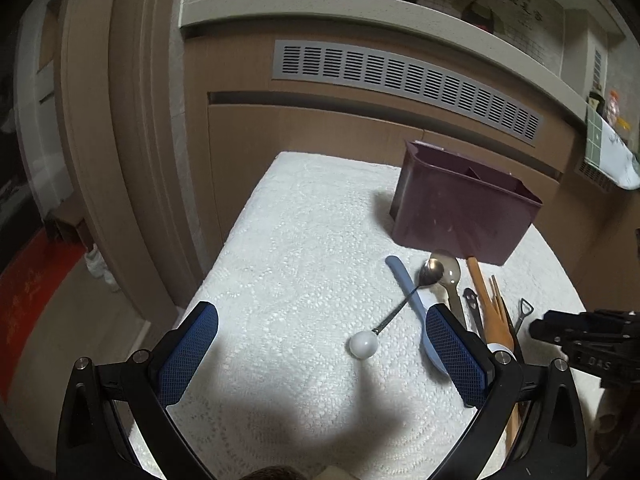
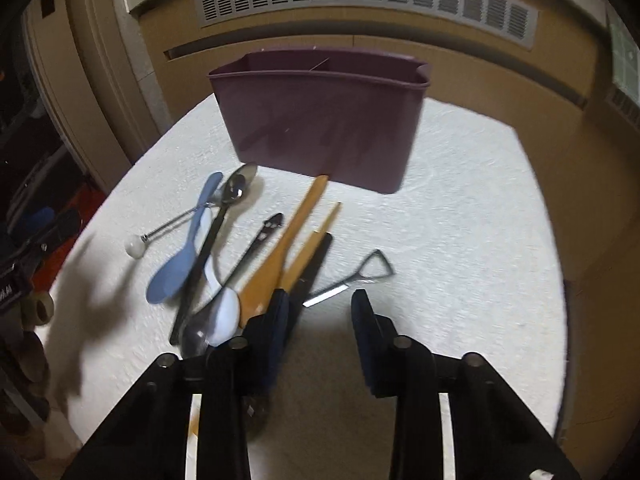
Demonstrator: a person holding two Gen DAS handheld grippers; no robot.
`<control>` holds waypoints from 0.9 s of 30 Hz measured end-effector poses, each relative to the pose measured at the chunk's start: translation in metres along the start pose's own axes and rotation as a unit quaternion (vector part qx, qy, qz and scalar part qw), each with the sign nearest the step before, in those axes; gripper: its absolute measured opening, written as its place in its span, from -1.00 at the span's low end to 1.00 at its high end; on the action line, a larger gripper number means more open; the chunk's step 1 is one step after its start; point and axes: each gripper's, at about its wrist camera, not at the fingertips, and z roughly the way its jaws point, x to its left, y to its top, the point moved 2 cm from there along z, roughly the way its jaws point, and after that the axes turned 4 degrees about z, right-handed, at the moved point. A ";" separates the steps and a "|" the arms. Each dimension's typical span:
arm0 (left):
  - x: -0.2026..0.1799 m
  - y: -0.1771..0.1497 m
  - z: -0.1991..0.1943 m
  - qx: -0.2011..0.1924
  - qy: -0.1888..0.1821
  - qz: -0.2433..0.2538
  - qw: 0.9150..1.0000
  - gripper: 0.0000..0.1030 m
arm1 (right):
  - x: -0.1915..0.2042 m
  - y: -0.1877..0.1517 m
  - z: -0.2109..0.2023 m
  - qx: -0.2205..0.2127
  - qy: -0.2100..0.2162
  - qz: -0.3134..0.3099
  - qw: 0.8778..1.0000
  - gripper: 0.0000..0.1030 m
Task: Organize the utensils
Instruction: 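Grasp a wooden chopstick with the right tool while the left grasps the white ball-handled spoon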
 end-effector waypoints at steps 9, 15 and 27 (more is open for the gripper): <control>-0.005 -0.008 0.021 0.029 -0.001 0.014 0.999 1.00 | 0.002 0.021 0.039 0.035 -0.006 0.042 0.998 -0.72; -0.012 -0.006 0.036 0.055 -0.012 0.019 0.998 1.00 | 0.017 0.030 0.049 0.039 -0.008 0.014 0.999 -0.75; -0.024 -0.018 0.047 0.098 -0.045 0.052 0.993 0.97 | -0.027 0.014 -0.001 0.000 0.030 0.044 0.999 -0.87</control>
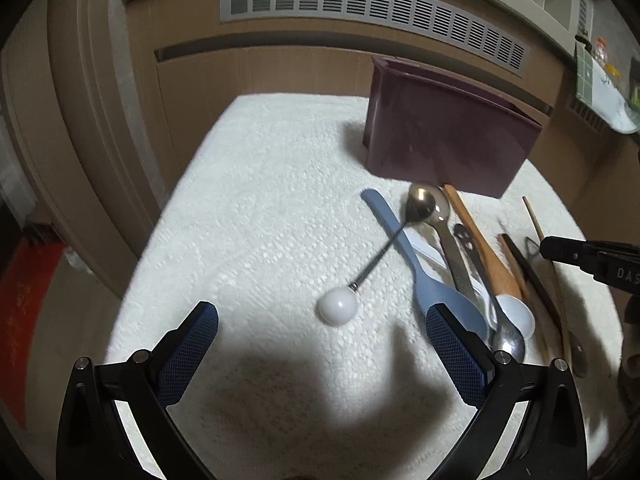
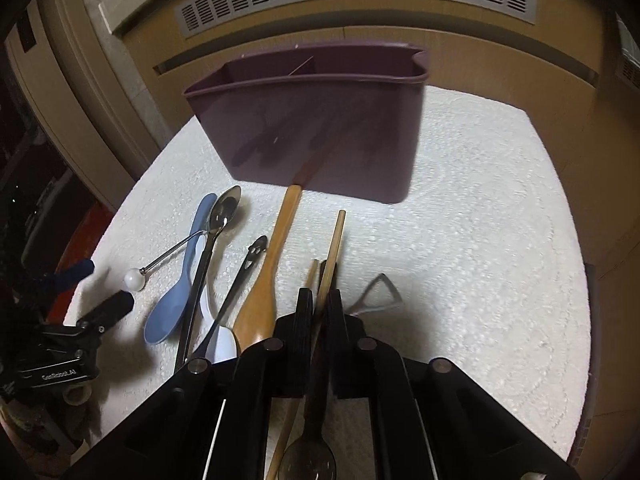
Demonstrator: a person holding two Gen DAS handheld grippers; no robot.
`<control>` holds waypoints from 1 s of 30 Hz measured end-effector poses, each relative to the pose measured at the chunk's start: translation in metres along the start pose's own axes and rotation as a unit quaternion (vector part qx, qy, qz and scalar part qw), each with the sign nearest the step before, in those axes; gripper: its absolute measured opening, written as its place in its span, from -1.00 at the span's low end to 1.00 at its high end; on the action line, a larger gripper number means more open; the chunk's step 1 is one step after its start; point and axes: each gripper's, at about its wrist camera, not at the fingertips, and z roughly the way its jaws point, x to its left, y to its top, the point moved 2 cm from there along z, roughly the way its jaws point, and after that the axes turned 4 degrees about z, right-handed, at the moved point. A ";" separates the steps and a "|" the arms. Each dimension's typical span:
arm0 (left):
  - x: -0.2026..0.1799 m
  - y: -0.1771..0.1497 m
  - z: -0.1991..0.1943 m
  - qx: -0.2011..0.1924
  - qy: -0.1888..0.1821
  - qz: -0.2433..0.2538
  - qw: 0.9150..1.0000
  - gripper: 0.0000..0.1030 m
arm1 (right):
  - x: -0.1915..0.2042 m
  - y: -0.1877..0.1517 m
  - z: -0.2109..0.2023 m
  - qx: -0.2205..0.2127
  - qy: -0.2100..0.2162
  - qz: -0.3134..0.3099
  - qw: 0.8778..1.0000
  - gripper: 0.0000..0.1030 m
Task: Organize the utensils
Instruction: 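Grasp a wooden chopstick with the right tool while the left grasps the white ball-handled spoon, then lift the chopstick with the right tool while the left carries the ball spoon to the caddy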
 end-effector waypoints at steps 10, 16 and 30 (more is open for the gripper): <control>-0.002 0.008 0.023 0.032 0.018 0.023 0.999 -0.12 | -0.005 -0.006 -0.009 -0.026 0.020 0.017 0.999 -0.87; -0.012 0.013 0.002 -0.005 0.013 0.024 1.000 -0.55 | 0.002 -0.010 -0.033 -0.052 0.027 0.010 0.998 -0.89; -0.026 0.048 -0.071 -0.125 0.011 0.052 0.991 -0.55 | 0.015 -0.010 0.013 0.006 -0.016 -0.022 1.000 -0.64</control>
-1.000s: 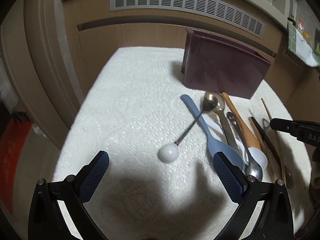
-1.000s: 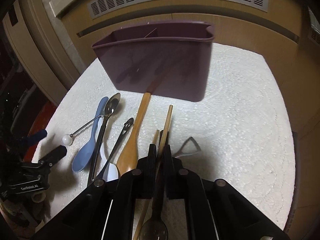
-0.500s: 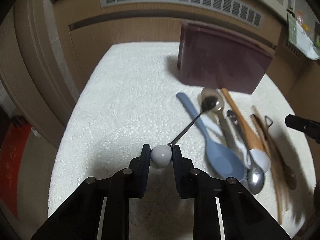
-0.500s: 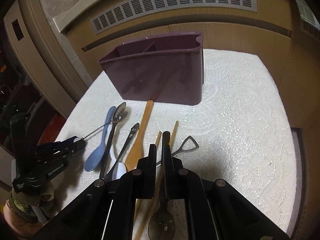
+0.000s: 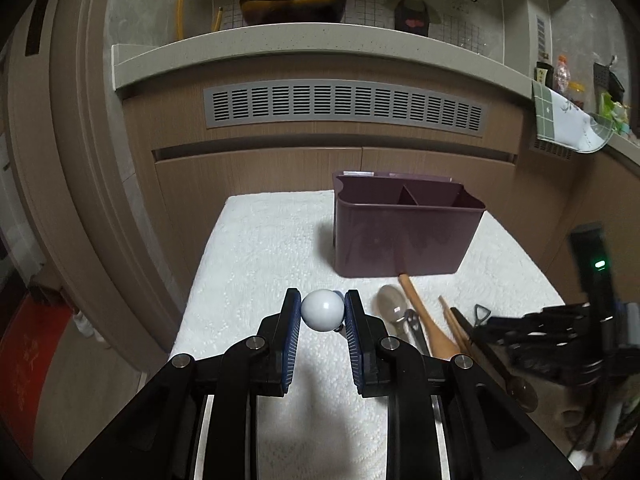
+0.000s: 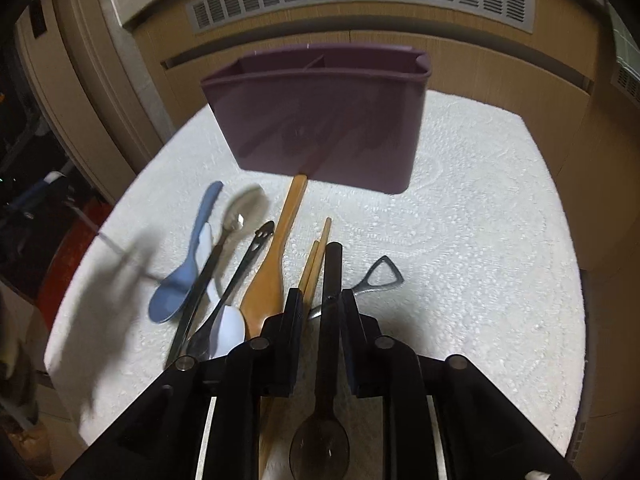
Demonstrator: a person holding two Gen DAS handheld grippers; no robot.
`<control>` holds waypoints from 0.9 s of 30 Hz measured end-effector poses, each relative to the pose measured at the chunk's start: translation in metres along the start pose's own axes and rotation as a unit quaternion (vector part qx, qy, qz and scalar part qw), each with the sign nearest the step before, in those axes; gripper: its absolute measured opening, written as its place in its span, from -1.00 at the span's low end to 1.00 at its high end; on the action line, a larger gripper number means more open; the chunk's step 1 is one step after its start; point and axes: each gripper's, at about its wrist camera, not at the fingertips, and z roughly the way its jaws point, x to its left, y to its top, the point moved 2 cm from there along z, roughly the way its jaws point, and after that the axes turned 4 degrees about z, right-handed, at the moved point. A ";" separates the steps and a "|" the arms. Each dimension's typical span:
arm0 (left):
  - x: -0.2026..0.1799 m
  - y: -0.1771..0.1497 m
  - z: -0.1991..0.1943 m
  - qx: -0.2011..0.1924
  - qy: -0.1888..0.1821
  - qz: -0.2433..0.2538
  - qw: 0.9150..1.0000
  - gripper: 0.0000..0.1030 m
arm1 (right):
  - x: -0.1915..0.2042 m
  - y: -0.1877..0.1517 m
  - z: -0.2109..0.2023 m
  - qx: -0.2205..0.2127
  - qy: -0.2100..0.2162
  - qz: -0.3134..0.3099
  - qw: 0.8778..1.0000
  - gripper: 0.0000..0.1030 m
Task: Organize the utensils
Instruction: 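Lift the chopstick with the right tool while the left carries the ball spoon to the caddy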
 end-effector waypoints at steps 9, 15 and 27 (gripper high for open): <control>0.001 0.002 -0.002 -0.003 -0.017 -0.008 1.000 -0.55 | 0.018 0.011 0.033 0.025 -0.039 -0.042 0.998 -0.69; 0.004 0.002 -0.013 -0.010 -0.018 -0.011 1.000 -0.55 | 0.002 -0.004 0.026 0.033 -0.009 -0.045 0.998 -0.81; -0.003 0.008 -0.024 -0.018 -0.033 -0.005 0.999 -0.55 | -0.004 0.003 -0.043 -0.068 0.048 -0.001 0.997 -0.91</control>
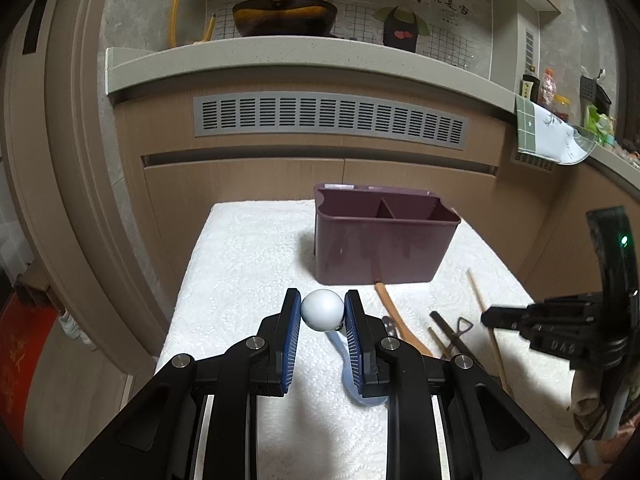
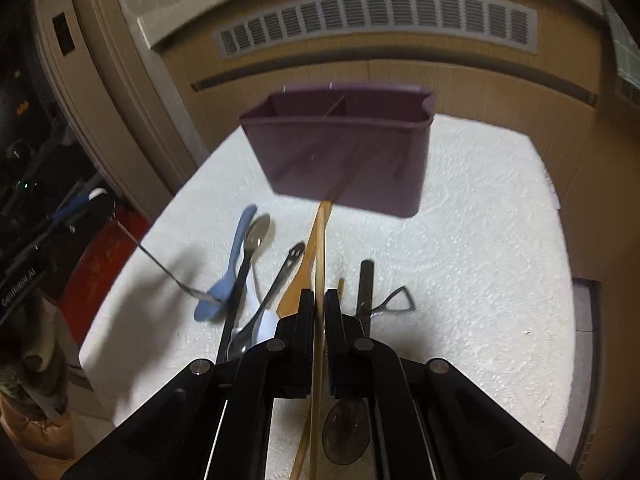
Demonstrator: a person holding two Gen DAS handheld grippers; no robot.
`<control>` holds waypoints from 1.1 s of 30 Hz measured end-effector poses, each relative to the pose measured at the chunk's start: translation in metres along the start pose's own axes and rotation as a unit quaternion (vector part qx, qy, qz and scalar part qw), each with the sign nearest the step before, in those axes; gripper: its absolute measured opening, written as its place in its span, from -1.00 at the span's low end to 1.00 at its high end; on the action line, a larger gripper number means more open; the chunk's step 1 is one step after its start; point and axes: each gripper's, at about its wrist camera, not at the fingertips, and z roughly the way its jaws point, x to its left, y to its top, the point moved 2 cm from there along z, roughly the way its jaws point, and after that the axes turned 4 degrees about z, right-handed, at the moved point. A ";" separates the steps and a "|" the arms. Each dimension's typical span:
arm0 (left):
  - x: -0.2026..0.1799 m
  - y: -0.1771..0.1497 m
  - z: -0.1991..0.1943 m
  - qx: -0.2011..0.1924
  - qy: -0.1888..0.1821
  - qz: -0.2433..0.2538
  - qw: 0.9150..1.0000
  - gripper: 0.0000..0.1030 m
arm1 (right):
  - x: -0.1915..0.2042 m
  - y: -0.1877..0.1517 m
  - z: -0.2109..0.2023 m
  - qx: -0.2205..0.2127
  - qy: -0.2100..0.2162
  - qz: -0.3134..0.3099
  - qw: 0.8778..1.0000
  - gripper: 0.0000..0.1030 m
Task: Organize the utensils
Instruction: 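Lift the chopstick with the right tool while the left carries the ball spoon to the caddy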
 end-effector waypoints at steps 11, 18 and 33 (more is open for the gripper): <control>-0.014 0.106 -0.024 -0.083 0.000 0.060 0.995 -0.55 | 0.019 0.106 -0.098 -0.168 -0.008 -0.034 0.985 -0.91; -0.010 0.185 0.009 -0.144 0.019 0.084 0.986 -0.55 | 0.022 0.188 -0.109 -0.231 -0.033 -0.057 0.971 -0.91; -0.007 0.126 0.167 0.013 -0.035 0.061 0.997 -0.55 | -0.022 0.160 0.014 -0.075 -0.039 -0.025 0.996 -0.91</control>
